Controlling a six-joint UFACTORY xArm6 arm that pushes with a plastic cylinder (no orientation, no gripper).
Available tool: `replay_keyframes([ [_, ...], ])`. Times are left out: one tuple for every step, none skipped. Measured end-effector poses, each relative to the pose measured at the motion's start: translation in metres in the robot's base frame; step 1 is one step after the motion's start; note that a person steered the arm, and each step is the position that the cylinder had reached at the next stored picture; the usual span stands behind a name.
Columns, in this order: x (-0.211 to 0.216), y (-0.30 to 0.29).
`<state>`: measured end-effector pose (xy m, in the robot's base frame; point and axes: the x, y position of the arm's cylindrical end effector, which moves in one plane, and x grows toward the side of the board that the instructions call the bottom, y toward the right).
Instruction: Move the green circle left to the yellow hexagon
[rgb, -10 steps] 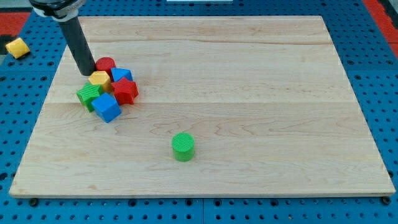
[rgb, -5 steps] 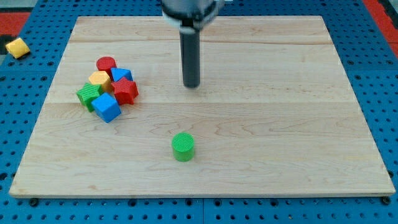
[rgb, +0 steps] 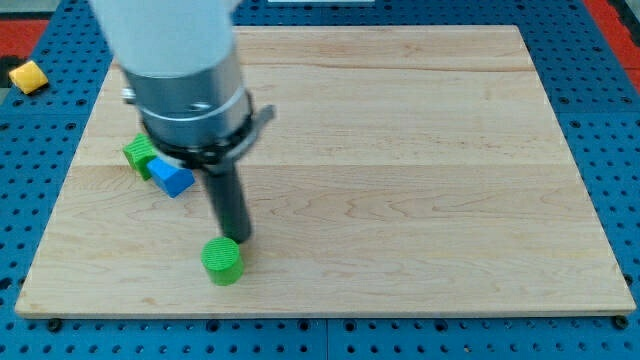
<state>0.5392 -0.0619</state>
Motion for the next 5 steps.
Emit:
replay_keyframes([
  [0.012,0.037],
  [0.057,-0.013],
  [0.045,-0.048],
  [0.018,-0.075],
  [0.011,-0.065],
])
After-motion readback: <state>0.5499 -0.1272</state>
